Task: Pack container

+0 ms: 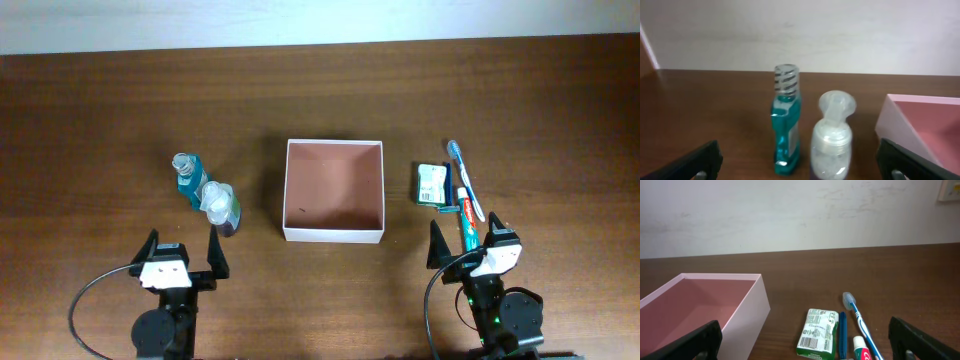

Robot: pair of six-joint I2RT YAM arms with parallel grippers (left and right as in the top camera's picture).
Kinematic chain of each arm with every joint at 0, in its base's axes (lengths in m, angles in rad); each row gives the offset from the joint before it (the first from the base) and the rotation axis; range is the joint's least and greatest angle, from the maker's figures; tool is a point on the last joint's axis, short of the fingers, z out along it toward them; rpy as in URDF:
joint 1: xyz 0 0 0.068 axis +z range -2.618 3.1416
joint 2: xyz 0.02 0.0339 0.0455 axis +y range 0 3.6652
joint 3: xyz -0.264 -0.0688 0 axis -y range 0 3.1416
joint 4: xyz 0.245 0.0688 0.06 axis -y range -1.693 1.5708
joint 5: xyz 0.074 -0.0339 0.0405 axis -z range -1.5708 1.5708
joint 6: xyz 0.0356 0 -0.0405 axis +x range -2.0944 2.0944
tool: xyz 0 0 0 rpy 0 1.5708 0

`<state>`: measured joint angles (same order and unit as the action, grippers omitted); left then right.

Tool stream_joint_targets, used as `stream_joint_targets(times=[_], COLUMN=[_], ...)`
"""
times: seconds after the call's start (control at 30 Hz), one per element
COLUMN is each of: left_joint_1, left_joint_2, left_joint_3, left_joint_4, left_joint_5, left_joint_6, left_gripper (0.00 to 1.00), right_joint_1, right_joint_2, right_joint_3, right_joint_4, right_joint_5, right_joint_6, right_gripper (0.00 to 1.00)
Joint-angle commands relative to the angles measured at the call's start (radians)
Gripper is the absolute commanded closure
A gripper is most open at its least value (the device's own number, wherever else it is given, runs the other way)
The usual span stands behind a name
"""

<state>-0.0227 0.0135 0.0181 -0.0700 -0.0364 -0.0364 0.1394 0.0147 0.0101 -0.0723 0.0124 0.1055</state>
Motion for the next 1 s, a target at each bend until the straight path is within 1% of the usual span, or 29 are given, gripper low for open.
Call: stream_joint_targets(times=[0.0, 0.13, 0.27, 0.33, 0.43, 0.53, 0.67, 0.73, 0.8, 0.9, 0.97], left_joint_1=[0.006, 0.005, 0.005, 0.005, 0.006, 0.006, 0.006, 0.006, 0.006, 0.006, 0.006], left_joint_2=[-0.008, -0.008, -0.008, -0.008, -0.007, 0.006, 0.093, 0.171, 0.269, 0.402, 0.482], left_joint_3=[-0.009, -0.008, -0.008, -0.001, 0.058, 0.173, 0.401, 0.537, 0.689, 0.880, 0.973], left_joint_4=[0.000, 0.027, 0.144, 0.203, 0.180, 0.054, -0.177, -0.279, -0.399, -0.592, -0.702], left_joint_5=[0.157, 0.356, 0.589, 0.636, 0.612, 0.575, 0.458, 0.433, 0.424, 0.349, 0.315], left_joint_6=[-0.024, -0.024, -0.024, -0.025, -0.072, -0.095, -0.090, -0.052, 0.022, 0.084, 0.125], left_gripper=[0.01, 0.00, 0.00, 0.00, 0.01, 0.01, 0.00, 0.01, 0.01, 0.01, 0.01], right_joint_1=[0.005, 0.005, 0.005, 0.005, 0.005, 0.005, 0.005, 0.005, 0.005, 0.005, 0.005], right_joint_2=[-0.011, -0.011, -0.011, -0.011, -0.011, -0.011, -0.011, -0.011, -0.011, -0.011, -0.011], right_joint_3=[-0.005, -0.005, -0.005, -0.005, -0.005, -0.005, -0.005, -0.005, -0.005, -0.005, -0.005], right_joint_4=[-0.007, -0.007, -0.007, -0.007, -0.007, -0.007, -0.007, -0.007, -0.007, -0.007, -0.007], right_joint_5=[-0.002, -0.002, -0.002, -0.002, -0.002, -0.002, -0.002, -0.002, -0.002, -0.002, -0.002], right_joint_6=[-0.001, -0.001, -0.001, -0.001, -0.001, -0.001, -0.001, -0.001, -0.001, -0.001, -0.001], right_gripper=[0.02, 0.02, 0.02, 0.02, 0.02, 0.02, 0.02, 0.02, 0.02, 0.02, 0.02])
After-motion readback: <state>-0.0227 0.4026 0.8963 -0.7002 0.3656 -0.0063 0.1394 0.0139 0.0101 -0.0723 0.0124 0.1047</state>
